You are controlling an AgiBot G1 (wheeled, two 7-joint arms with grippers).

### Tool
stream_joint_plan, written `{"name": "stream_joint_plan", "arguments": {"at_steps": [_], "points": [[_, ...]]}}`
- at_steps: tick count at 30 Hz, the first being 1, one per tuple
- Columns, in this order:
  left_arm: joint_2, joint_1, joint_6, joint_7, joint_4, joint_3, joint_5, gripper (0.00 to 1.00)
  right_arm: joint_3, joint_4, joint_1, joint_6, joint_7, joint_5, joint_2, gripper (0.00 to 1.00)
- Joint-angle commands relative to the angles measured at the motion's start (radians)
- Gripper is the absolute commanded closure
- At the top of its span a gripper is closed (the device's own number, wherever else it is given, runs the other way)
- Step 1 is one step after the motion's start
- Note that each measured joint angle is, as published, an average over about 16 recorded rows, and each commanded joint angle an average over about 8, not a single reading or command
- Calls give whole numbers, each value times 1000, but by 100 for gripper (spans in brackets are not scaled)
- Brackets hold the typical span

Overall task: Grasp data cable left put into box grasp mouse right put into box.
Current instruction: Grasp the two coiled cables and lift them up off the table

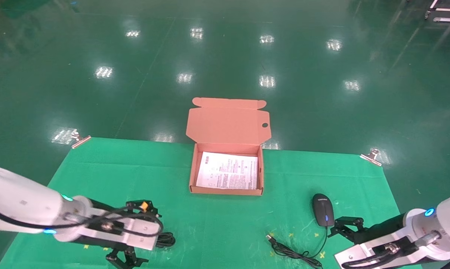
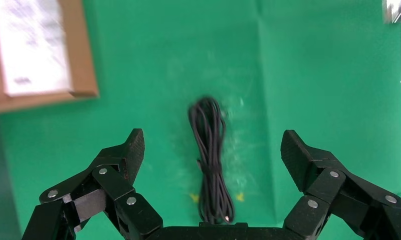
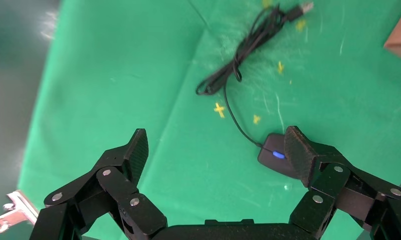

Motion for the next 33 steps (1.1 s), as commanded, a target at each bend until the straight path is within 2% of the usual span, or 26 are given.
{"name": "stream_joint_plan", "arguments": {"at_steps": [1,8,16,23,33], "points": [[18,15,-20,-19,0,24,62,0,-15,0,-14,30,11,-45,-9,0],[83,36,-84,-92,115,54,180,0,-13,-6,-109,187,98,-120,-15,0],[173,-4,-127,-89,418,36,156,0,7,-18,-194,323,189,-135,-21,0],[227,-56,-164,-23,678,7,105,0,23,-47,-248,394,241,-109,-35,0],[281,-112,-193,77,936,-17,60,0,18,-134,-283,453,240,-106,-92,0]]}}
